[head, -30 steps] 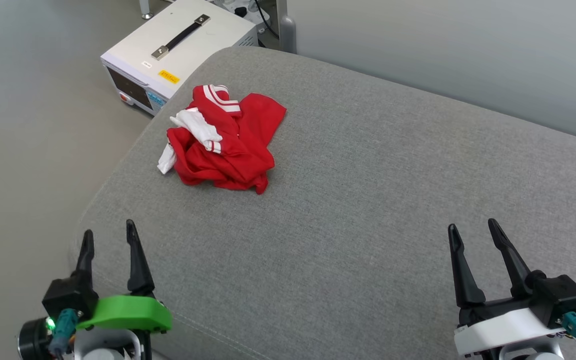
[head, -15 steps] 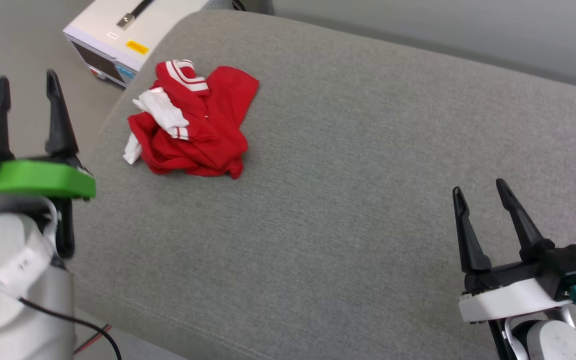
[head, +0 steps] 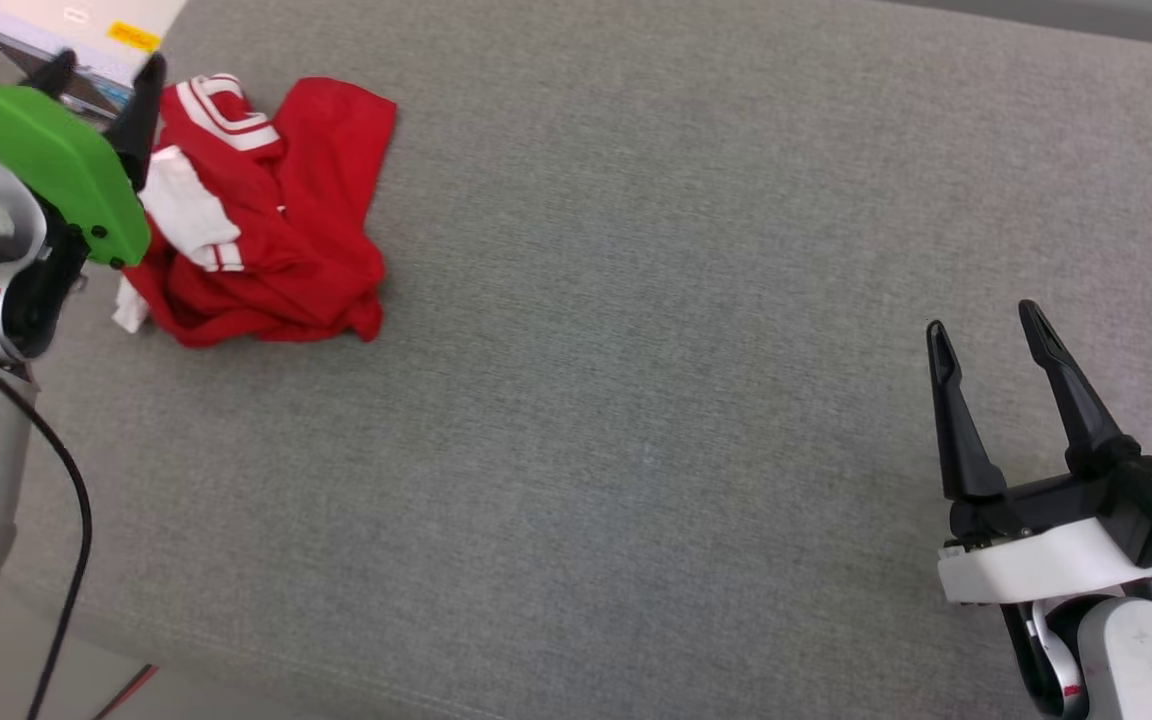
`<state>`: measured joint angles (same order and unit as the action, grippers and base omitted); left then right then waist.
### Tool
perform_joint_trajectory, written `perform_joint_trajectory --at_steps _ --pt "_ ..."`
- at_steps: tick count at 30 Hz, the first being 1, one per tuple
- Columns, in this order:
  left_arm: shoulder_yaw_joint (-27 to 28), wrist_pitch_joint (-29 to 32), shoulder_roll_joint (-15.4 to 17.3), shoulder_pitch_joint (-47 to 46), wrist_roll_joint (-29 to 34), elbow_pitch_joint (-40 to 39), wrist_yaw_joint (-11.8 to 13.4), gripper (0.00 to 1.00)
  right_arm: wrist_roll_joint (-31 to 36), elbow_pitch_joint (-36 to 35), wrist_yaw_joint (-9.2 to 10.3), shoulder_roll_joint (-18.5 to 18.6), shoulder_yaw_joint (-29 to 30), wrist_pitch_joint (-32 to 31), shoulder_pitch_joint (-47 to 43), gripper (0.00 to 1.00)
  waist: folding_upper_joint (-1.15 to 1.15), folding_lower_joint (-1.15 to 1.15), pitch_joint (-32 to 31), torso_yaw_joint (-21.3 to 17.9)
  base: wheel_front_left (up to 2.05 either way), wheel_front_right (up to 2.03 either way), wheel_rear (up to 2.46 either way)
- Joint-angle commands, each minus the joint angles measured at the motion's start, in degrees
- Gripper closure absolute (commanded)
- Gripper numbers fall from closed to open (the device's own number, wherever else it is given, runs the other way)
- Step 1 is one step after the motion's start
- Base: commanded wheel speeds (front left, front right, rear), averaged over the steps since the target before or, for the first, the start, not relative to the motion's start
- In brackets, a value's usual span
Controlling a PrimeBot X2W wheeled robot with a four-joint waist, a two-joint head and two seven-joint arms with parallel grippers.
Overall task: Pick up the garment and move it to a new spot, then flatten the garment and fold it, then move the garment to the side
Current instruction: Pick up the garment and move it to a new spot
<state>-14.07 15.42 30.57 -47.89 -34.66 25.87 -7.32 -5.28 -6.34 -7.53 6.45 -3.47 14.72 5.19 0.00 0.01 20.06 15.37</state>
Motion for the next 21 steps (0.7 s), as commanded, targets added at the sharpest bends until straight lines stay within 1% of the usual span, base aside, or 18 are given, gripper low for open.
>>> perform_joint_trajectory --at_steps 1,5,9,12,15,21 --pt "-2.37 3.86 1.37 -1.78 -1.87 0.24 -0.15 0.00 -0.06 -0.34 0.04 0.44 0.07 0.28 1.23 0.00 0.00 -0.01 2.02 -2.05 0.00 0.00 0.00" --pt "-9.29 13.37 4.34 -3.82 -5.07 0.04 -0.16 0.00 -0.27 -0.44 0.04 0.77 0.01 0.28 1.83 0.00 0.00 -0.01 3.14 -3.20 0.00 0.00 0.00" --pt "-14.96 21.50 5.73 -4.65 -9.54 -0.34 -0.16 0.00 -0.37 -0.58 0.04 0.97 0.07 0.28 2.31 0.00 0.00 -0.01 4.48 -4.31 0.00 0.00 0.00" --pt "-17.26 25.01 6.16 -4.84 -12.14 0.59 -0.16 0.00 -0.51 -0.65 0.04 1.06 0.01 0.28 2.79 0.00 0.00 -0.01 5.67 -5.16 0.00 0.00 0.00" --pt "-20.59 27.83 7.24 -4.63 -12.53 2.36 -0.16 0.00 -0.66 -0.67 0.04 1.16 -0.02 0.28 3.47 0.00 0.00 -0.01 6.99 -6.06 0.00 0.00 0.00" --pt "-26.17 30.51 7.43 -3.10 -12.84 7.27 -0.16 0.00 -1.06 -0.48 0.04 1.27 0.00 0.28 4.36 0.00 0.00 -0.01 8.69 -7.34 0.00 0.00 0.00"
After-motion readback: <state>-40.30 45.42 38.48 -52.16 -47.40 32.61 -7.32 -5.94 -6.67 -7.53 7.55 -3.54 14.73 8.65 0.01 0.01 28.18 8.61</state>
